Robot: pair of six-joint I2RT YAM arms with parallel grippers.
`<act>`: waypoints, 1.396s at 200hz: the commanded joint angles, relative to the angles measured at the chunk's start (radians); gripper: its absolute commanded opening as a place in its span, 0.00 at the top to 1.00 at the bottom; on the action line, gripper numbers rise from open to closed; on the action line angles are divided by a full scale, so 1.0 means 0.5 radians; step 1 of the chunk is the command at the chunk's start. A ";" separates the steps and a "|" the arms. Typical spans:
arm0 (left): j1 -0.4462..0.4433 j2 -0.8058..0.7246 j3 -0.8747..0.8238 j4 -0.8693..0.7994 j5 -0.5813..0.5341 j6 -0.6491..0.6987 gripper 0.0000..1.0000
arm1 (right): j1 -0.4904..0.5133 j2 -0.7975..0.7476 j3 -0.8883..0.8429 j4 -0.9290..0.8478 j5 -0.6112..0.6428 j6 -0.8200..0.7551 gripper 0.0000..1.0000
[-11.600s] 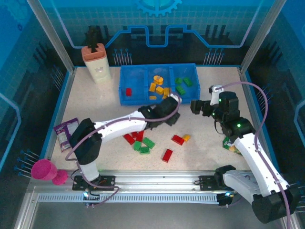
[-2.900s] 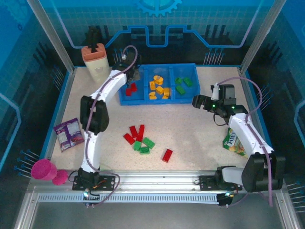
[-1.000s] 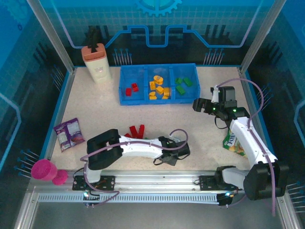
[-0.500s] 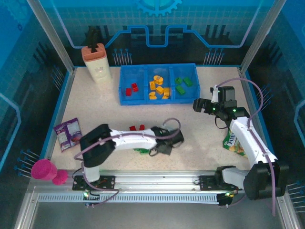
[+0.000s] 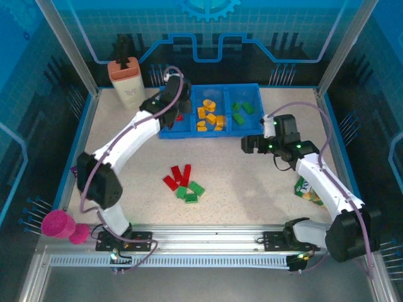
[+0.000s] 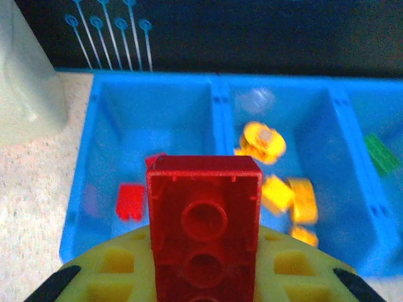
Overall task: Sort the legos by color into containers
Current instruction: Place the lego in the container.
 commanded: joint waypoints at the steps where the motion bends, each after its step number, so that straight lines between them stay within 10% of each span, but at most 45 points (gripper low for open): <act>1: 0.161 0.308 0.311 -0.091 0.130 0.084 0.88 | 0.173 0.073 0.032 0.004 0.099 -0.103 0.00; 103: 0.337 1.393 1.337 -0.357 0.349 0.018 0.88 | 0.974 0.547 0.222 0.032 0.249 -0.161 0.00; 279: 0.337 1.316 1.184 -0.295 0.486 0.016 0.37 | 1.366 1.256 0.680 -0.158 0.255 -0.197 0.12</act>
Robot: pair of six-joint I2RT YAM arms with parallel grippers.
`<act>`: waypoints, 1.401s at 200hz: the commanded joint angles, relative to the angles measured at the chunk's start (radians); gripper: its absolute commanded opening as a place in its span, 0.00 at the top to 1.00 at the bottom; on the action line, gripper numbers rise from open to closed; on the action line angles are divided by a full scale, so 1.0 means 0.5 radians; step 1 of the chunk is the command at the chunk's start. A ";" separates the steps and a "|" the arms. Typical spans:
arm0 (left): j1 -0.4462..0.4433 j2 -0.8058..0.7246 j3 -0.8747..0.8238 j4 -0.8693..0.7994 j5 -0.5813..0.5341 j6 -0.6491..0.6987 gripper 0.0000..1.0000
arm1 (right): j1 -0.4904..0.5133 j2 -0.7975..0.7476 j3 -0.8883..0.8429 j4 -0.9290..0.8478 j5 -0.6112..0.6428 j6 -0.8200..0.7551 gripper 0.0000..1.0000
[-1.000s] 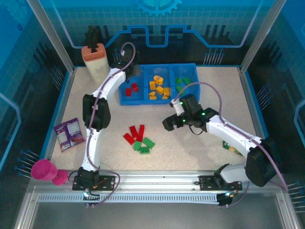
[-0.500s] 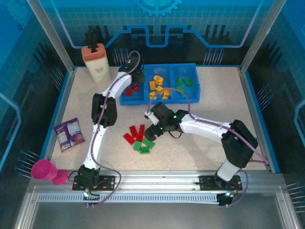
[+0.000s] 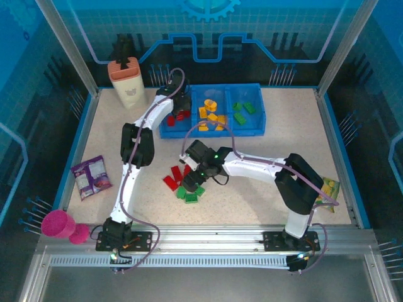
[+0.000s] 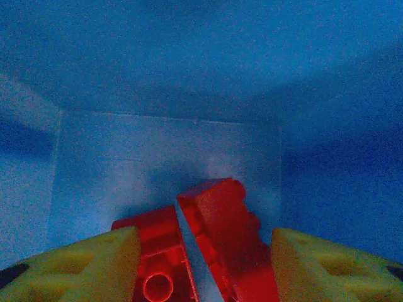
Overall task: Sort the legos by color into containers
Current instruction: Place the lego in the container, then pick up the lego from the bottom-center of the table.
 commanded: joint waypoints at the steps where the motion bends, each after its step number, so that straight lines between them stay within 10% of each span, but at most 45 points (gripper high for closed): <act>1: -0.012 -0.174 -0.053 0.019 0.045 0.035 0.37 | 0.050 0.085 0.078 -0.109 0.000 -0.025 0.12; 76: -0.054 -0.634 -0.242 0.108 0.050 0.125 0.31 | 0.130 0.247 0.103 -0.158 0.119 -0.036 0.19; 184: -0.117 -1.329 -0.653 0.187 0.014 0.151 0.28 | 0.128 0.354 0.089 -0.204 0.222 -0.012 0.65; 280: -0.117 -2.629 -1.703 0.034 -0.154 0.319 0.18 | -0.342 -0.601 -0.043 -0.370 0.296 -0.111 0.71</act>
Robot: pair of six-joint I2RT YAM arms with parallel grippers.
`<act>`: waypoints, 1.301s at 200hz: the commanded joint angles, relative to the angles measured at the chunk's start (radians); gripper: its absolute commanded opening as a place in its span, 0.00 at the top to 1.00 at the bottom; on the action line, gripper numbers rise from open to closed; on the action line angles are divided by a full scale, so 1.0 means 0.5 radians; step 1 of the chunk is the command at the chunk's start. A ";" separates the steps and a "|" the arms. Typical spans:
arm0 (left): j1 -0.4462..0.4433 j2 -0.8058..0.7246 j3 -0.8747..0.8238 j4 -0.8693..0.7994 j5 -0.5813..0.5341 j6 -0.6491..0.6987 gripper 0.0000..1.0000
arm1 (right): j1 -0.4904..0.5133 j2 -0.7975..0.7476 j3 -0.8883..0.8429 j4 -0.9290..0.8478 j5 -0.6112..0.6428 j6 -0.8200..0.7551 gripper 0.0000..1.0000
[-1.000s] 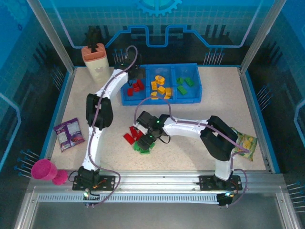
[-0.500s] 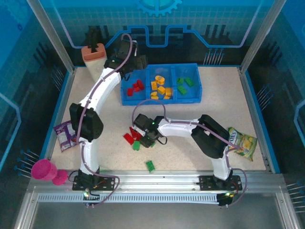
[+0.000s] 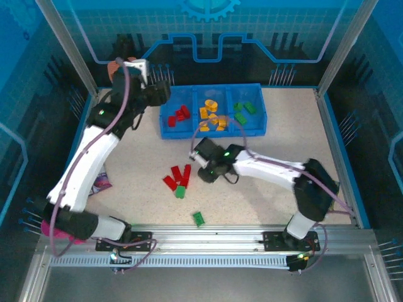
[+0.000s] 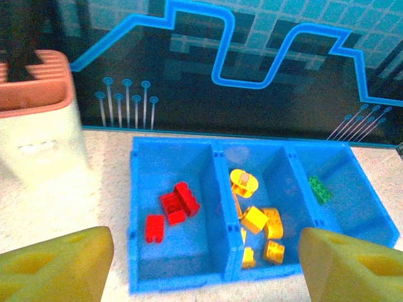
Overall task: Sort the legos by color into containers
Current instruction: Pick up the lego from the bottom-center of the table, then place the lego in the container.
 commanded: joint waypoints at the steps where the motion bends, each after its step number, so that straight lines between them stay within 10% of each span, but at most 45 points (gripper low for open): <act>1: 0.005 -0.223 -0.228 -0.122 -0.069 0.119 0.18 | -0.226 -0.235 0.032 -0.095 0.041 -0.070 0.71; 91: 0.014 -0.686 -0.445 -0.326 -0.093 0.405 0.01 | -1.039 0.326 0.638 0.200 0.042 -0.200 0.73; 165: 0.018 -0.731 -0.341 -0.465 0.053 0.303 0.01 | -1.228 1.063 1.352 0.120 0.113 -0.286 0.73; 260: 0.018 -0.706 -0.361 -0.504 0.057 0.315 0.01 | -1.288 1.174 1.487 0.051 0.060 -0.303 0.60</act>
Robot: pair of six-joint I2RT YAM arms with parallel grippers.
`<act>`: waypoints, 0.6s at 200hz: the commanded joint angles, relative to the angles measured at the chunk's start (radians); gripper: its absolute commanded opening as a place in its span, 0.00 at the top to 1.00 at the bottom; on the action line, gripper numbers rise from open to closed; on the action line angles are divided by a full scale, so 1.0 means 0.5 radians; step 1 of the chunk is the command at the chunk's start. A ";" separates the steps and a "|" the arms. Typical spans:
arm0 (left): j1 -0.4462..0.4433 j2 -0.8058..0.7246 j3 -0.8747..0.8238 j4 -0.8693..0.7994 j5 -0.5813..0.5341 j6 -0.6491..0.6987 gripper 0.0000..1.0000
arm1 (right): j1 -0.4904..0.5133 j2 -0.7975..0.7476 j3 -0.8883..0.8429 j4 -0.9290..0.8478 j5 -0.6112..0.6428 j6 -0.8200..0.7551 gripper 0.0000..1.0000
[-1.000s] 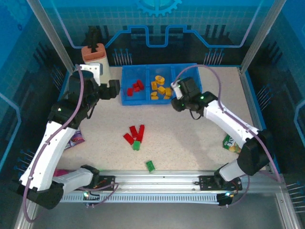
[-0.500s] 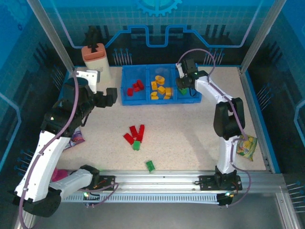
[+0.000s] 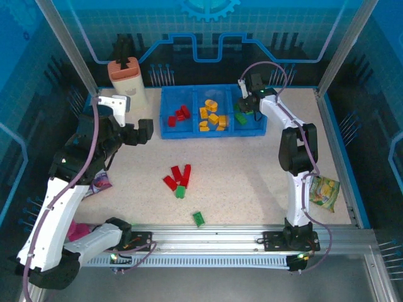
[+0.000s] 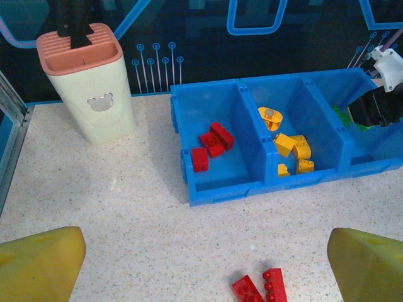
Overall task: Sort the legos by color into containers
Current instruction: Place the lego in the container, then pick up the lego from the bottom-center of the table.
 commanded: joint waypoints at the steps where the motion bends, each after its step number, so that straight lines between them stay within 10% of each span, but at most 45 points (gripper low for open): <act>1: 0.014 0.025 0.045 -0.049 0.032 0.003 0.01 | -0.011 0.005 0.052 -0.036 -0.018 -0.026 0.59; 120: 0.016 0.091 0.103 0.028 -0.050 0.097 0.01 | 0.192 -0.914 -0.633 -0.100 -0.033 0.172 0.43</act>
